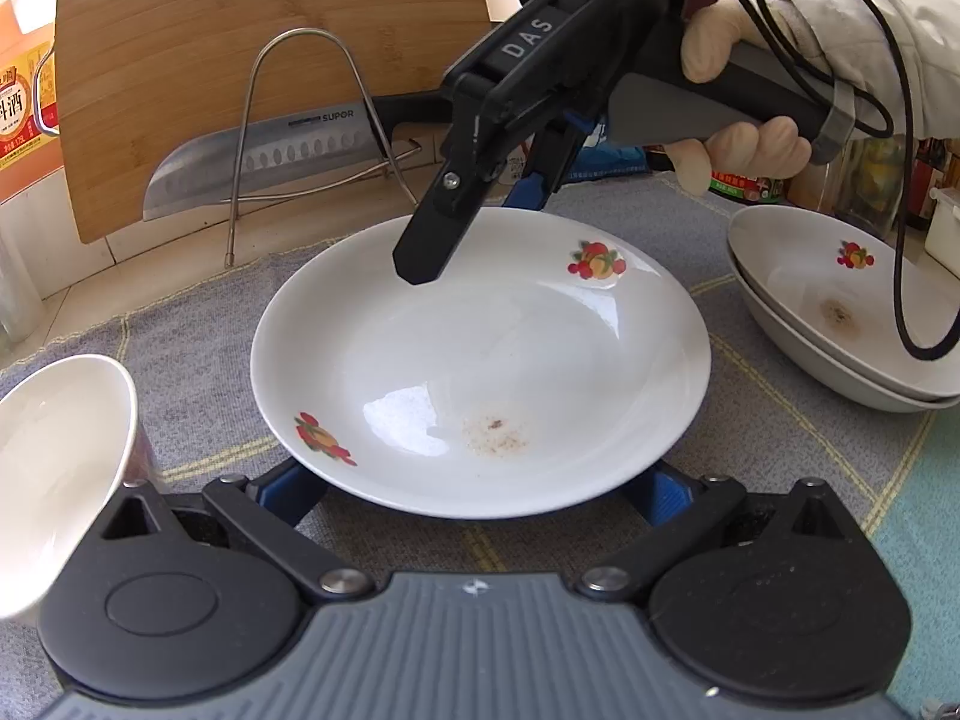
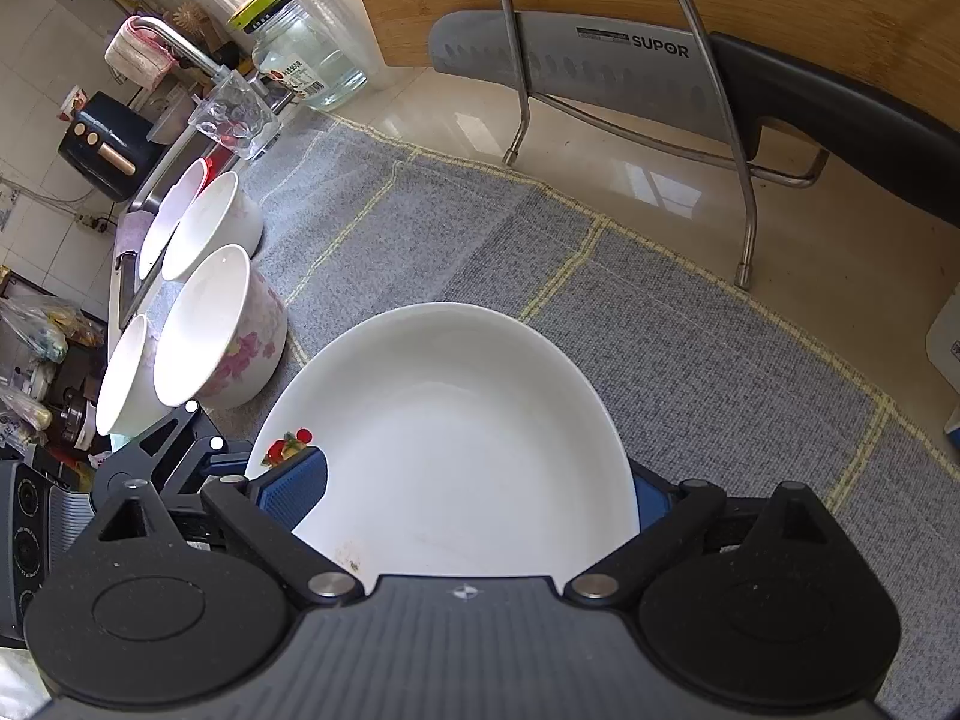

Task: Organize plates and bowls
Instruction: 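Lift the held plate with the right gripper toward the plate stack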

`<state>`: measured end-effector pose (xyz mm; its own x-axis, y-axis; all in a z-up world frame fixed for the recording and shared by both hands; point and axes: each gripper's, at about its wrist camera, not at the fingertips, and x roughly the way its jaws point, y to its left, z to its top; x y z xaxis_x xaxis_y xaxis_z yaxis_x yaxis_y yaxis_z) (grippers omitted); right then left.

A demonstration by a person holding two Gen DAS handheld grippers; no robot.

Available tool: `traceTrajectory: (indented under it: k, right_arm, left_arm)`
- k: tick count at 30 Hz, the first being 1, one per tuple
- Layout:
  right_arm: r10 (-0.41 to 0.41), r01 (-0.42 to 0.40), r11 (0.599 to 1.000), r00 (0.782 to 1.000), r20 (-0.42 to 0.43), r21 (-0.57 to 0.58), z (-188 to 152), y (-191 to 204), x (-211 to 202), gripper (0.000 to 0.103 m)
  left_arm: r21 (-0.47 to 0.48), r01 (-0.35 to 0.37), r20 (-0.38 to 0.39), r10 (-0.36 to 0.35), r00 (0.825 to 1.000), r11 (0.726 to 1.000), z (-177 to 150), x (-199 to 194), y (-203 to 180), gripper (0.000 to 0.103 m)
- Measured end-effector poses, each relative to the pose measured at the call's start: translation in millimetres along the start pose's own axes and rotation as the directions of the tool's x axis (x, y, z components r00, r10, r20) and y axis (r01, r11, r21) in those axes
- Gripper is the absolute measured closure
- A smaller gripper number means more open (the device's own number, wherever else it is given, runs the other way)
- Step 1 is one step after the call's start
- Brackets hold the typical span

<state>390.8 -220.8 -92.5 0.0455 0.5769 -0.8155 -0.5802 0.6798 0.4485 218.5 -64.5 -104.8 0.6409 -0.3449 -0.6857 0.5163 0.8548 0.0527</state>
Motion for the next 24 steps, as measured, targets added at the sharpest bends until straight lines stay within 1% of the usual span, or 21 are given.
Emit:
traceTrajectory:
  k: [8,12,17,24]
  right_arm:
    - [-0.003,0.003,1.000,1.000,-0.003,-0.002,-4,7,0,0.002]
    - [0.001,-0.001,1.000,1.000,0.001,0.002,-8,13,-2,0.002]
    - [0.004,-0.004,1.000,1.000,0.015,0.002,-17,28,-7,0.001]
    - [0.000,-0.001,1.000,1.000,0.026,0.015,-31,45,-17,0.000]
  left_arm:
    - [0.013,-0.003,-0.016,0.003,1.000,1.000,0,-5,0,0.001]
    - [0.009,0.011,-0.028,-0.010,1.000,1.000,0,-11,2,0.001]
    - [0.024,0.016,-0.036,-0.015,0.999,1.000,0,-24,1,0.001]
    - [0.034,0.045,-0.042,-0.044,0.998,0.998,-1,-43,-1,0.001]
